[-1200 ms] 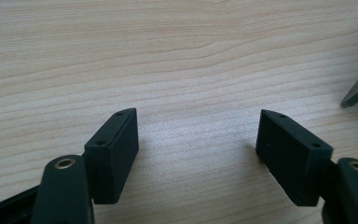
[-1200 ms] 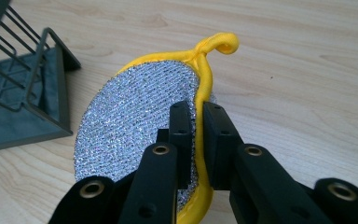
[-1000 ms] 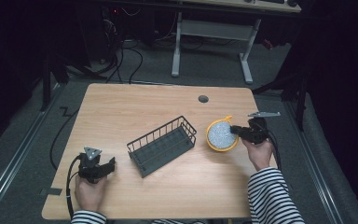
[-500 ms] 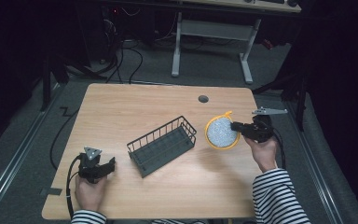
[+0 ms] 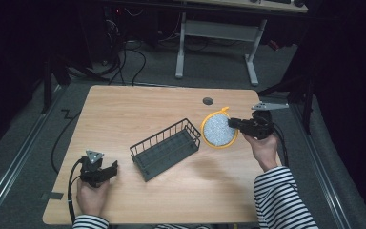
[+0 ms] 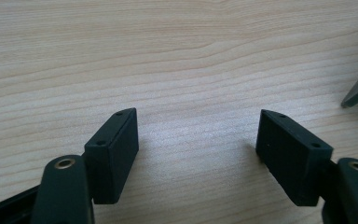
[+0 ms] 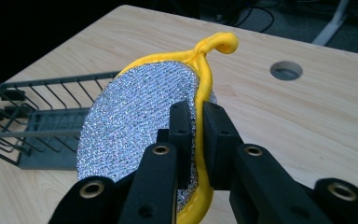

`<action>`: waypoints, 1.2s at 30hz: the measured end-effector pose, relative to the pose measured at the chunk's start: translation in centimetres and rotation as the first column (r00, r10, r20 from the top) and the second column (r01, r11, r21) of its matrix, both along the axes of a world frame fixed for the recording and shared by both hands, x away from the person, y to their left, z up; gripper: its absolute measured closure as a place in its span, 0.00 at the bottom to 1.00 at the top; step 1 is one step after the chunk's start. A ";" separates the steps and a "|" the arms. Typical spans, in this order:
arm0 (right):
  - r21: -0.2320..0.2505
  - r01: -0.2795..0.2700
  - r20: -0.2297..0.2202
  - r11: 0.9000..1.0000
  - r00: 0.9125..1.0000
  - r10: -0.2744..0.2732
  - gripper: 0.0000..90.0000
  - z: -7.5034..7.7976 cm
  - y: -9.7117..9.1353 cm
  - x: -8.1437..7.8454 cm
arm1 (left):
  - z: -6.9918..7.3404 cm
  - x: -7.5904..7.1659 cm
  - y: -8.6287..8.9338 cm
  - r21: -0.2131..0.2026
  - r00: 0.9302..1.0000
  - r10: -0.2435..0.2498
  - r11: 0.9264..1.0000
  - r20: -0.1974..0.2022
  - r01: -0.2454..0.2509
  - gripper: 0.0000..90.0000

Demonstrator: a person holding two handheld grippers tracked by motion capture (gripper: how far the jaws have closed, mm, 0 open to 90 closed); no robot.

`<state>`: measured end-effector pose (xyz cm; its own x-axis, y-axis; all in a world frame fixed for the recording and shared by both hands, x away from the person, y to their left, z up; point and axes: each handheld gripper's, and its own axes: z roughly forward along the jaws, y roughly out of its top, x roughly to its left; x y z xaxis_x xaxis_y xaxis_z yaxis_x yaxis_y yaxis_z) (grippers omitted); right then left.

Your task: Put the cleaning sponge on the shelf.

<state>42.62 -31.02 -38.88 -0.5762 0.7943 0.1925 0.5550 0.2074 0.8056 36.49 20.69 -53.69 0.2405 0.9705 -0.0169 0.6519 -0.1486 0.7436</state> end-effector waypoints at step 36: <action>0.011 -0.170 0.000 0.985 0.986 0.170 0.92 0.9 10.5 3.6 | 0.0 0.0 0.0 0.000 1.000 -0.006 1.000 0.000 0.006 0.33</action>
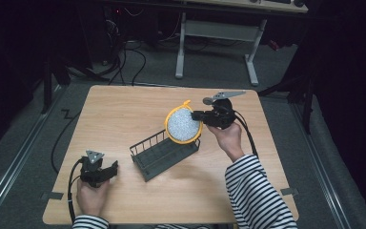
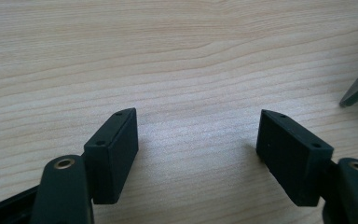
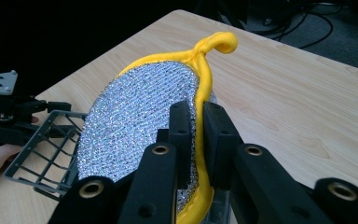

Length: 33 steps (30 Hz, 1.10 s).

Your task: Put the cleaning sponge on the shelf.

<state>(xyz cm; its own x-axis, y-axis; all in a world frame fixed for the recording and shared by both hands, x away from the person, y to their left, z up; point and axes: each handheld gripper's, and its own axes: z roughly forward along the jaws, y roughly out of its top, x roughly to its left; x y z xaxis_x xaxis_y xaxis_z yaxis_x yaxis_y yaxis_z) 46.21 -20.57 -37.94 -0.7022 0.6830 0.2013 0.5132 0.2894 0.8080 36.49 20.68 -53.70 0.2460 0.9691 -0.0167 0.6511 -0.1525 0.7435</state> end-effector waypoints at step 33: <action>-0.060 -0.008 -0.034 0.998 0.999 0.006 0.90 -4.3 2.8 1.7 | 0.0 0.0 0.0 0.001 1.000 -0.003 1.000 -0.001 0.003 0.33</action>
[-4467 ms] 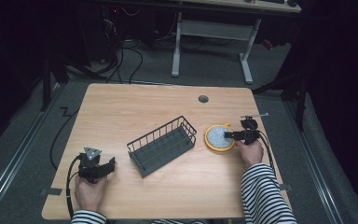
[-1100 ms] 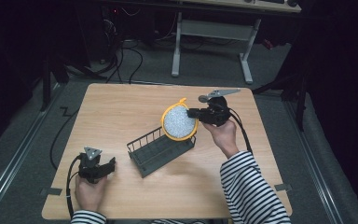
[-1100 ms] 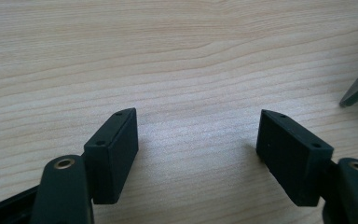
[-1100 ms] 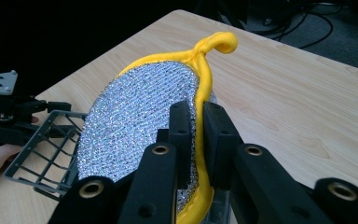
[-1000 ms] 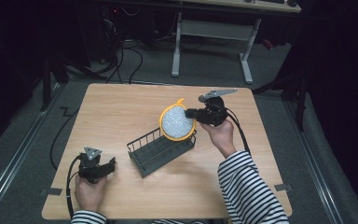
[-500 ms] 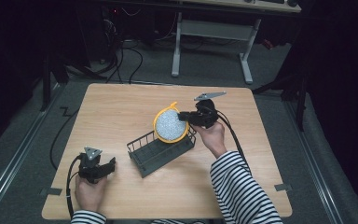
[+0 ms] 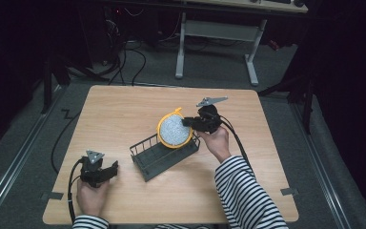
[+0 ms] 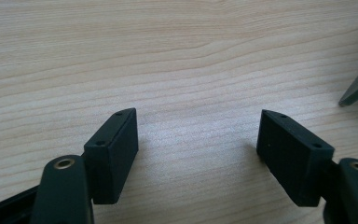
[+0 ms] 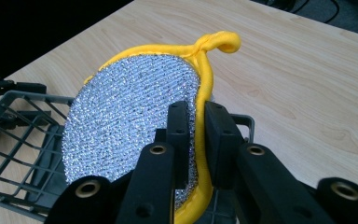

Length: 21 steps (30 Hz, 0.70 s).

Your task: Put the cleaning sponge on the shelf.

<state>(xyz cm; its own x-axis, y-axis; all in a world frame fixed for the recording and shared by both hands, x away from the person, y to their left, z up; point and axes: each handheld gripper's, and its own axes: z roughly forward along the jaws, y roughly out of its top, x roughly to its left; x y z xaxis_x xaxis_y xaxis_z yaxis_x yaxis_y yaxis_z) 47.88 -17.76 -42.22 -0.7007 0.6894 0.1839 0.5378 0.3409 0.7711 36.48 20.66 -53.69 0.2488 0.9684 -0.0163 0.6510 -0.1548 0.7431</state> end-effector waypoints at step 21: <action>-0.082 -0.035 -0.053 0.996 0.998 0.031 0.89 -1.0 -0.1 -0.3 | 0.0 0.0 0.0 0.000 1.000 0.000 1.000 0.000 0.000 0.33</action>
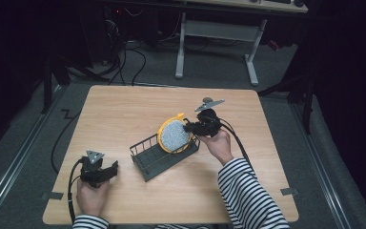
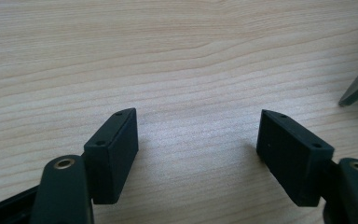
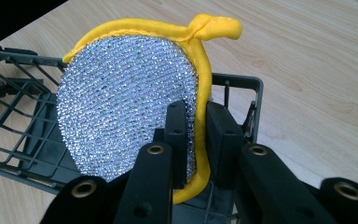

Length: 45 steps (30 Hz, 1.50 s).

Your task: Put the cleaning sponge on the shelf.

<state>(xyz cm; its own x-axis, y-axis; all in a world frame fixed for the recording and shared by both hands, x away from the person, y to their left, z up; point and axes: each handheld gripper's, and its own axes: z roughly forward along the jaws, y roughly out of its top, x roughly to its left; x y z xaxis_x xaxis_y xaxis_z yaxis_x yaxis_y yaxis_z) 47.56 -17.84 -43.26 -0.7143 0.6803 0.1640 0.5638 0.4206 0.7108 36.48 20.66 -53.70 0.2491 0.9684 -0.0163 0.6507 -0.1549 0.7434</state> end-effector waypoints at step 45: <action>0.115 0.206 0.139 0.972 0.965 -0.221 0.65 2.7 -11.8 -7.7 | 0.0 0.0 0.0 0.000 1.000 0.000 1.000 0.000 0.000 0.33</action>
<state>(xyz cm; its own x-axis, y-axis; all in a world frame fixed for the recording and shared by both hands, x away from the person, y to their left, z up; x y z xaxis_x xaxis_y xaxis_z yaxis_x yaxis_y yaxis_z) 39.87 -29.62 -40.57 -0.5760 0.8054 0.1398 0.5164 0.2259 0.8260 36.48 20.66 -53.70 0.2494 0.9683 -0.0165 0.6506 -0.1549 0.7435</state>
